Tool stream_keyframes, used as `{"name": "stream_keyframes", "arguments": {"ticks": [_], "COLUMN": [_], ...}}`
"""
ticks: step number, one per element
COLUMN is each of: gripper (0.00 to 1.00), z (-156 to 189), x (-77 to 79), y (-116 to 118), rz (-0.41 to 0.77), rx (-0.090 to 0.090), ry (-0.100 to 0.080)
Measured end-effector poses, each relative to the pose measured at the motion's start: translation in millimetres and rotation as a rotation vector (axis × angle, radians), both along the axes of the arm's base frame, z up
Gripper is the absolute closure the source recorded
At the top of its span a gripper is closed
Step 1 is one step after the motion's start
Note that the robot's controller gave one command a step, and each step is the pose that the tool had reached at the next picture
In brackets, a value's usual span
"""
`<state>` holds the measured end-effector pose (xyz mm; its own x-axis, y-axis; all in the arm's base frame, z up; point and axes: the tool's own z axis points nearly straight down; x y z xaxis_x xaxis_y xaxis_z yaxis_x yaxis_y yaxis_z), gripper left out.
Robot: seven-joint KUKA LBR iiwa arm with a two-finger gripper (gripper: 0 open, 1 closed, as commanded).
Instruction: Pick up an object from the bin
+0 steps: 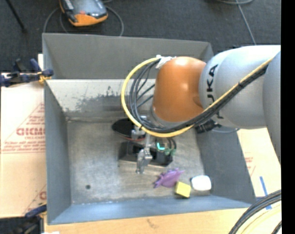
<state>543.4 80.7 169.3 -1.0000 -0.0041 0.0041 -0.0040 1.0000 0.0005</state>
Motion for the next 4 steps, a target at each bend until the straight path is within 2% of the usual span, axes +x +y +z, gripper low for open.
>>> {"name": "stream_keyframes", "arguments": {"ticks": [1, 2, 3, 4], "gripper": [0.00, 0.00, 0.00, 1.00], "z": [4, -32, -84, -95], "x": [1.8, 23.3, -0.3, 17.7], "y": [0, -8, -29, -26], "rz": [-0.002, 0.105, 0.171, 0.015], "rx": [0.001, -0.001, 0.001, -0.003], "ry": [-0.007, -0.012, -0.028, 0.014]}}
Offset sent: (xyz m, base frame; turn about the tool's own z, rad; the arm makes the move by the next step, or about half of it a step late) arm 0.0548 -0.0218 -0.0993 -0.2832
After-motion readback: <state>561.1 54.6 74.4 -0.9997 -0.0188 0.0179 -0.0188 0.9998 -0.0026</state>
